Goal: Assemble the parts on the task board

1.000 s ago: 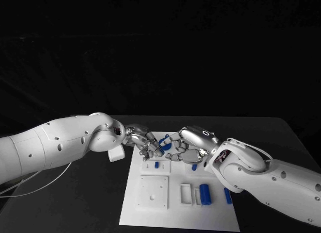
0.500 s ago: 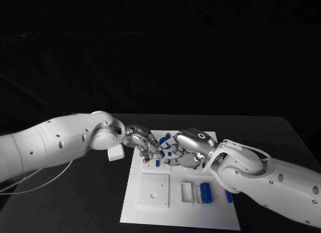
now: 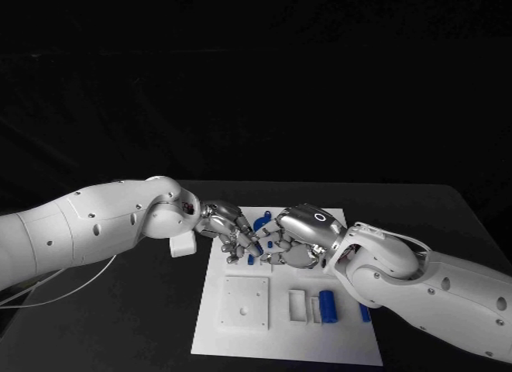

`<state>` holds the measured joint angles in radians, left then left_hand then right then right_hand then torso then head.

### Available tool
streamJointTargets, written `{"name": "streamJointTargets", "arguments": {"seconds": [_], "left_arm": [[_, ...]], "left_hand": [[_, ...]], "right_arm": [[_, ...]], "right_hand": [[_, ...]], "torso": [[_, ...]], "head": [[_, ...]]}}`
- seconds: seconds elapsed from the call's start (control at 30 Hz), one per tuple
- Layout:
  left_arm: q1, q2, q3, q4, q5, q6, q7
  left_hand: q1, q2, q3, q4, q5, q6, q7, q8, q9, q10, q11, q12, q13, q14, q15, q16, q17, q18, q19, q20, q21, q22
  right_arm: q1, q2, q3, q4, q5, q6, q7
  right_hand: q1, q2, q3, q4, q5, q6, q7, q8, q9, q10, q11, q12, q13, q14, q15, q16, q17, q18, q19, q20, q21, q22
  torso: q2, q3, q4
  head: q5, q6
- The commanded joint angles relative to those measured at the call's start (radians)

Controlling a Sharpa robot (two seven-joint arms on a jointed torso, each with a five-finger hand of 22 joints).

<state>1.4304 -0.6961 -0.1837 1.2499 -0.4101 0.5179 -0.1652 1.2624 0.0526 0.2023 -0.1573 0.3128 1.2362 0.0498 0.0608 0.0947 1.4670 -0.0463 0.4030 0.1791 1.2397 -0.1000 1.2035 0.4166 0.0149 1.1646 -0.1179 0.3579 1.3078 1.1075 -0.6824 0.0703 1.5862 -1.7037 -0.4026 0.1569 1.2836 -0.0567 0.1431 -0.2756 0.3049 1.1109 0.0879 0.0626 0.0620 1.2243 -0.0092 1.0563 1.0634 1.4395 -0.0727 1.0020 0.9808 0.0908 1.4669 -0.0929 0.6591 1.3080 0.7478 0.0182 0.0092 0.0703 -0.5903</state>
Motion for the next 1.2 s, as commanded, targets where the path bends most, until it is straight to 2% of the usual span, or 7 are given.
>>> {"name": "streamJointTargets", "arguments": {"seconds": [0.03, 0.4, 0.5, 0.87, 0.93, 1.2], "left_arm": [[0.003, -0.001, 0.001, 0.004, 0.006, 0.035, 0.006], [0.003, -0.004, 0.001, 0.006, 0.008, 0.032, 0.010], [0.003, -0.005, 0.001, 0.006, 0.011, 0.029, 0.011], [0.003, -0.004, 0.001, 0.005, 0.030, 0.026, 0.014], [0.003, -0.005, 0.000, 0.006, 0.036, 0.029, 0.015], [0.003, -0.006, 0.000, 0.006, 0.072, 0.050, 0.017]], "left_hand": [[0.000, 0.005, 0.003, -0.001, 0.000, 0.033, -0.032, 0.004, 0.324, 0.006, -0.006, 0.003, -0.001, -0.006, 0.001, 0.002, -0.002, -0.015, -0.009, 0.001, 0.007, 0.021], [0.001, 0.006, 0.003, 0.000, -0.007, 0.032, -0.032, 0.004, 0.325, 0.006, -0.005, 0.001, -0.002, -0.007, 0.002, -0.001, -0.005, -0.015, -0.011, 0.001, 0.007, 0.021], [0.002, 0.006, 0.002, 0.002, -0.008, 0.031, -0.032, 0.004, 0.325, 0.006, -0.005, 0.000, -0.003, -0.007, 0.002, -0.002, -0.006, -0.015, -0.011, 0.002, 0.006, 0.021], [0.004, 0.007, 0.001, 0.005, -0.013, 0.030, -0.031, 0.004, 0.326, 0.006, -0.004, -0.003, -0.005, -0.007, 0.002, -0.004, -0.008, -0.015, -0.011, 0.002, 0.006, 0.021], [0.004, 0.008, 0.001, 0.007, -0.015, 0.029, -0.031, 0.004, 0.326, 0.005, -0.004, -0.005, -0.007, -0.007, 0.003, -0.006, -0.010, -0.015, -0.012, 0.002, 0.005, 0.020], [0.007, 0.009, 0.000, 0.010, -0.018, 0.026, -0.030, 0.004, 0.325, 0.004, -0.003, -0.009, -0.009, -0.010, 0.004, -0.009, -0.011, -0.015, -0.015, 0.004, 0.002, 0.020]], "right_arm": [[0.000, 0.004, 0.000, -0.001, -0.009, 0.007, 0.008], [0.000, 0.012, -0.002, -0.006, -0.004, 0.016, 0.012], [0.000, 0.014, -0.002, -0.005, 0.000, 0.015, 0.013], [-0.001, 0.018, -0.003, -0.009, 0.002, 0.014, 0.010], [-0.001, 0.019, -0.003, -0.010, 0.001, 0.011, 0.008], [-0.001, 0.019, -0.003, -0.014, -0.004, -0.007, -0.002]], "right_hand": [[0.003, 0.006, 0.008, -0.001, -0.012, 0.018, 0.000, -0.001, 0.001, 0.005, 0.000, 0.005, 0.002, -0.001, -0.004, -0.001, 0.002, -0.020, 0.021, -0.005, -0.001, 0.076], [-0.006, 0.022, 0.008, 0.004, -0.031, 0.081, -0.015, 0.000, 0.003, 0.006, -0.007, 0.009, 0.007, 0.000, -0.009, 0.001, 0.005, -0.023, 0.022, -0.009, 0.005, 0.077], [-0.007, 0.030, 0.004, 0.008, -0.045, 0.116, -0.025, 0.001, 0.005, 0.008, -0.012, 0.010, 0.008, 0.001, -0.013, 0.001, 0.006, -0.025, 0.022, -0.012, 0.006, 0.077], [-0.006, 0.043, -0.005, 0.011, -0.058, 0.140, -0.033, 0.000, 0.005, 0.014, -0.018, 0.015, 0.016, 0.003, -0.016, 0.006, 0.012, -0.030, 0.024, -0.017, 0.013, 0.079], [0.001, 0.049, 0.003, 0.008, -0.081, 0.147, -0.033, 0.000, 0.005, 0.017, -0.019, 0.019, 0.021, 0.004, -0.016, 0.007, 0.014, -0.031, 0.024, -0.017, 0.014, 0.079], [0.000, 0.048, 0.065, 0.002, -0.116, 0.168, -0.035, 0.000, 0.006, 0.022, -0.024, 0.022, 0.033, 0.005, -0.017, 0.012, 0.023, -0.032, 0.024, -0.019, 0.023, 0.080]], "torso": [[0.000, 0.0005, -0.0005], [-0.001, 0.0003, -0.0007], [-0.001, 0.0003, -0.0015], [-0.001, 0.0007, -0.0001], [-0.001, 0.0006, 0.0002], [-0.001, 0.0005, -0.0007]], "head": [[-0.001, -0.001], [-0.001, -0.003], [-0.002, -0.004], [-0.004, -0.007], [-0.004, -0.009], [-0.004, -0.008]]}}
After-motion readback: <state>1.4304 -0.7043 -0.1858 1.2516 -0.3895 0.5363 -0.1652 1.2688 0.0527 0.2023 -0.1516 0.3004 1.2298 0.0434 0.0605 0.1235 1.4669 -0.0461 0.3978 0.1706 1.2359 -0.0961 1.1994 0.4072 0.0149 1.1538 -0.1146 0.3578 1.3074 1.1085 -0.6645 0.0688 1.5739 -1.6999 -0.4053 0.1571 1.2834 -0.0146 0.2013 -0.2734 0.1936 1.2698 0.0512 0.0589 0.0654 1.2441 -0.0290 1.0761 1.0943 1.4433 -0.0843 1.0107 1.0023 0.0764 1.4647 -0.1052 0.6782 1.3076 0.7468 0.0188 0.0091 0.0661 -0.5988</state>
